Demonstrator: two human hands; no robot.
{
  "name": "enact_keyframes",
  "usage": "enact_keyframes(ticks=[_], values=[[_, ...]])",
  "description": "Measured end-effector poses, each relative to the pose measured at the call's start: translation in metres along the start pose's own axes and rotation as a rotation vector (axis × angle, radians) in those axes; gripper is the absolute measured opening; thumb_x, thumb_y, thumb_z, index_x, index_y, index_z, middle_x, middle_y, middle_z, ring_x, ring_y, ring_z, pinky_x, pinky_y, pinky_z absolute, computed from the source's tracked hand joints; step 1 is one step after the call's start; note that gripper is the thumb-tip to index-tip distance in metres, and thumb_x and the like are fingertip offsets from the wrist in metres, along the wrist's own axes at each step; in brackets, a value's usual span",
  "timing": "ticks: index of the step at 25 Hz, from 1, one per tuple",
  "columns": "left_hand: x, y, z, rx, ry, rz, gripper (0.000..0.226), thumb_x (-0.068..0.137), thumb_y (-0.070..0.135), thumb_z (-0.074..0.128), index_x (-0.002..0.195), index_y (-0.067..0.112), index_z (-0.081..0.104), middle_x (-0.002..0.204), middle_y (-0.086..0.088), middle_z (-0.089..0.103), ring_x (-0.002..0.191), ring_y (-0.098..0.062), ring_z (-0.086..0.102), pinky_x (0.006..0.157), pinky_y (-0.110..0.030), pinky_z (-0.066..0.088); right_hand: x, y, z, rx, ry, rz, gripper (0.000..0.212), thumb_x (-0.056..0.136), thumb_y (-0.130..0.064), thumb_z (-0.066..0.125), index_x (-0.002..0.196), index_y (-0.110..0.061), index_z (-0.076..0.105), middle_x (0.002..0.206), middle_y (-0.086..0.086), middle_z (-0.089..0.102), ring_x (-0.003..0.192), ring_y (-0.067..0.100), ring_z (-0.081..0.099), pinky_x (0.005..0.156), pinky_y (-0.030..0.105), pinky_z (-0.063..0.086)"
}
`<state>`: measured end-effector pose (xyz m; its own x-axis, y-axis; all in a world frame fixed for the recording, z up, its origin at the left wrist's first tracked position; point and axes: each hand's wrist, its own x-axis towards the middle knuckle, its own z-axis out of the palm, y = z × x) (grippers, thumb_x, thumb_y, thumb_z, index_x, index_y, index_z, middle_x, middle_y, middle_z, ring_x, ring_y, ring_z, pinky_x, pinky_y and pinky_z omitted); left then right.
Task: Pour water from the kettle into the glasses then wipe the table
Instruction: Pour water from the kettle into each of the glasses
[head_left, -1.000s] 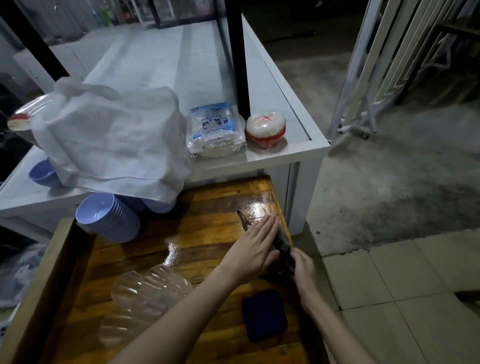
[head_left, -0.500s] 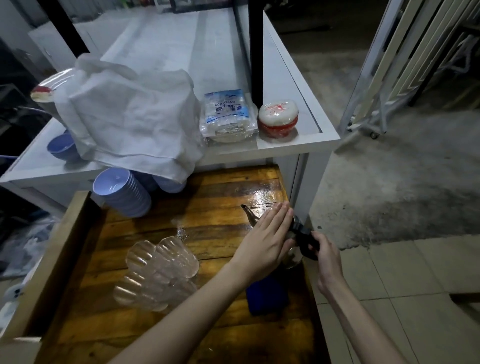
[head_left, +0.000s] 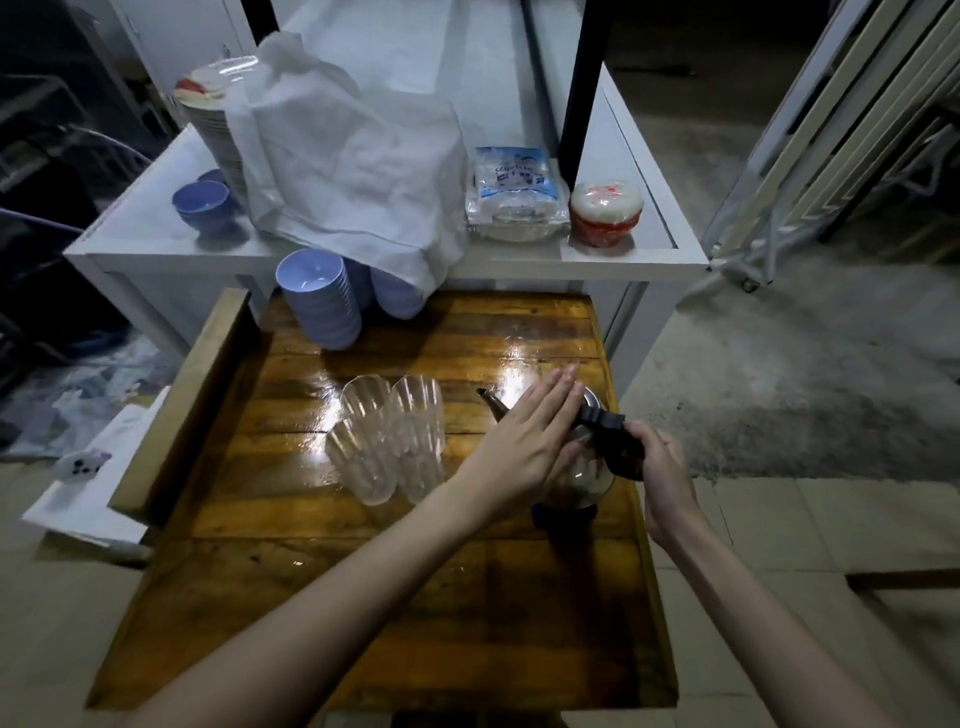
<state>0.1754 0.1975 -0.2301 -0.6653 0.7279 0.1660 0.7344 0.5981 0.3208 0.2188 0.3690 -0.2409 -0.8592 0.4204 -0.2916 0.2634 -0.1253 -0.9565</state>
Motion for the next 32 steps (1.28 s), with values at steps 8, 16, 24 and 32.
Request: enact_keyframes(ticks=[8, 16, 24, 32], values=[[-0.058, -0.005, -0.014, -0.068, 0.018, 0.039, 0.061, 0.104, 0.034, 0.028, 0.152, 0.003, 0.007, 0.162, -0.013, 0.001, 0.15, -0.021, -0.006, 0.123, -0.034, -0.001, -0.059, 0.005, 0.027, -0.046, 0.025, -0.054, 0.027, 0.1, -0.018, 0.047, 0.089, -0.007, 0.07, 0.082, 0.008, 0.068, 0.076, 0.015, 0.064, 0.058, 0.018, 0.049], [-0.085, -0.016, -0.019, -0.105, 0.045, 0.036, 0.062, 0.103, 0.036, 0.023, 0.153, 0.005, 0.003, 0.162, -0.012, -0.002, 0.15, -0.019, -0.008, 0.123, -0.037, 0.003, -0.076, 0.004, 0.046, -0.093, 0.034, -0.093, 0.028, 0.099, -0.013, 0.049, 0.082, -0.003, 0.068, 0.077, 0.006, 0.066, 0.071, 0.011, 0.062, 0.054, 0.015, 0.049], [-0.091, -0.024, -0.021, -0.19, 0.019, 0.015, 0.064, 0.101, 0.039, 0.019, 0.153, 0.006, 0.0, 0.162, -0.011, -0.007, 0.15, -0.018, -0.012, 0.123, -0.035, 0.0, -0.075, -0.001, 0.053, -0.179, 0.016, -0.13, 0.027, 0.098, -0.015, 0.052, 0.083, -0.001, 0.068, 0.079, 0.012, 0.063, 0.076, 0.018, 0.06, 0.063, 0.026, 0.047], [-0.089, -0.023, -0.022, -0.267, 0.02, -0.001, 0.062, 0.105, 0.031, 0.027, 0.153, 0.008, -0.003, 0.162, -0.007, -0.011, 0.149, -0.014, -0.015, 0.122, -0.03, -0.004, -0.072, -0.006, 0.051, -0.224, 0.025, -0.147, 0.027, 0.097, -0.016, 0.054, 0.077, -0.004, 0.067, 0.074, 0.01, 0.059, 0.075, 0.02, 0.054, 0.066, 0.032, 0.043]])
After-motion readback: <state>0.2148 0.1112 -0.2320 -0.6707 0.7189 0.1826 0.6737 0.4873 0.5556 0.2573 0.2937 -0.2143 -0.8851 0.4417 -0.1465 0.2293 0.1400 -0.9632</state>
